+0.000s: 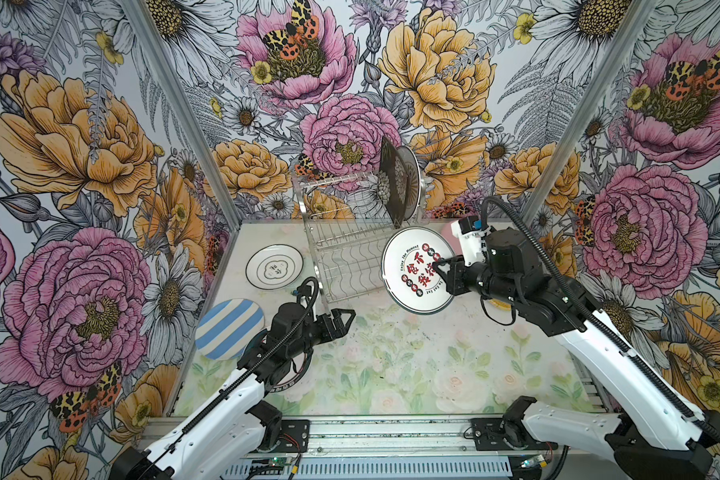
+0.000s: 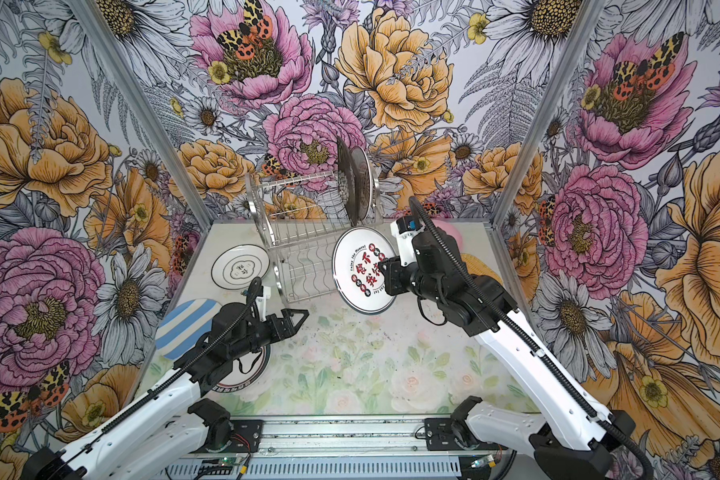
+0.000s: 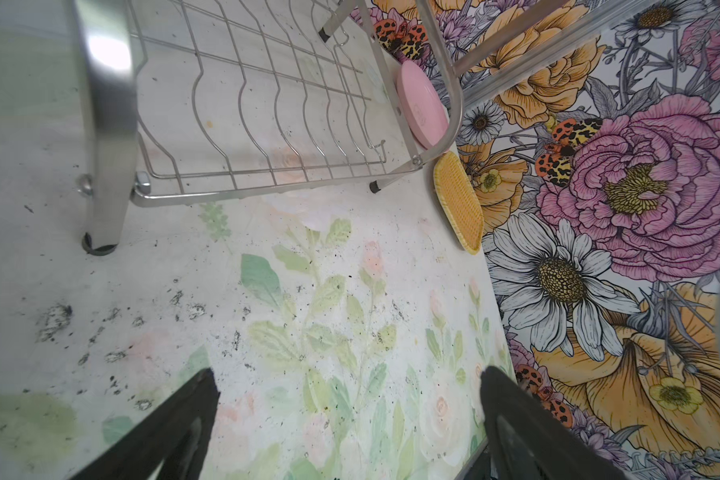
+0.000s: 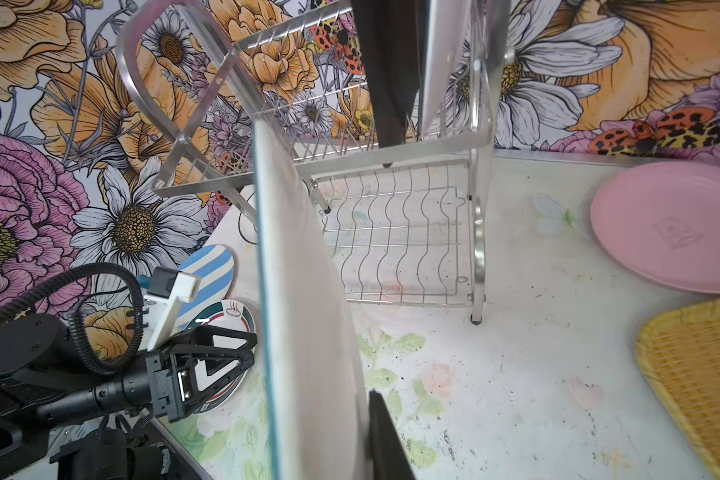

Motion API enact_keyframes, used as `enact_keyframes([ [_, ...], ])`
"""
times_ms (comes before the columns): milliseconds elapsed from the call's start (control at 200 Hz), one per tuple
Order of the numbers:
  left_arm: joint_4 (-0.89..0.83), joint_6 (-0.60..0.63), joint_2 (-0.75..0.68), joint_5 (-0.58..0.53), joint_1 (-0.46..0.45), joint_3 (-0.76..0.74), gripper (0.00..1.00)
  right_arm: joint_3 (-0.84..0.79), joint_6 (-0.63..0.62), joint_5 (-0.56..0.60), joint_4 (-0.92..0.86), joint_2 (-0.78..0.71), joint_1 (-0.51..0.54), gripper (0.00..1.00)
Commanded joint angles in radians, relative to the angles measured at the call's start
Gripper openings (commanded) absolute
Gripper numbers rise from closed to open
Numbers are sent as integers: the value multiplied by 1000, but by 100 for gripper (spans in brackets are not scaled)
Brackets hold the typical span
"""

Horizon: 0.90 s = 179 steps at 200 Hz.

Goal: Load the plates into the dish rack
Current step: 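Tilt the lettered plate upright with the right gripper while the left gripper releases it, then lift the upright lettered plate with the right gripper toward the dish rack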

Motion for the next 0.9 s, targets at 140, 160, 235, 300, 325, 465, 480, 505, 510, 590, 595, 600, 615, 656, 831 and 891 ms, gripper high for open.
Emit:
enact_keyframes([
  [140, 0, 26, 3, -71, -23, 7, 99, 258, -69, 212, -59, 111, 87, 0],
  [160, 1, 25, 5, -71, -23, 8, 99, 279, -74, 231, -61, 125, 93, 0],
  [235, 6, 24, 11, -73, -25, 9, 99, 362, -97, 301, -61, 183, 118, 0],
  [300, 9, 24, 17, -76, -30, 11, 99, 444, -126, 373, -61, 240, 148, 0],
  [325, 8, 24, 18, -78, -31, 12, 99, 476, -139, 402, -59, 263, 162, 0],
  [465, 7, 21, 19, -95, -44, 15, 99, 669, -200, 540, -59, 405, 204, 0],
  [480, 5, 21, 18, -97, -45, 15, 99, 688, -206, 553, -57, 419, 206, 0],
  [505, 5, 19, 18, -100, -48, 15, 99, 721, -215, 573, -56, 443, 211, 0],
  [510, 5, 19, 18, -100, -49, 15, 99, 727, -217, 575, -56, 448, 211, 0],
  [590, 2, 19, 16, -109, -55, 15, 99, 817, -242, 630, -47, 528, 212, 0],
  [595, 2, 19, 16, -110, -55, 14, 99, 819, -244, 634, -44, 532, 212, 0],
  [600, 1, 19, 16, -111, -56, 14, 99, 826, -246, 636, -43, 536, 212, 0],
  [615, 2, 19, 15, -111, -57, 14, 99, 840, -251, 646, -37, 547, 212, 0],
  [656, 1, 19, 15, -116, -60, 12, 99, 862, -268, 668, -8, 578, 212, 0],
  [831, 1, 8, 7, -128, -68, 6, 99, 879, -341, 739, 159, 658, 213, 0],
  [891, -1, 3, -1, -131, -70, 1, 99, 881, -374, 770, 210, 686, 211, 0],
])
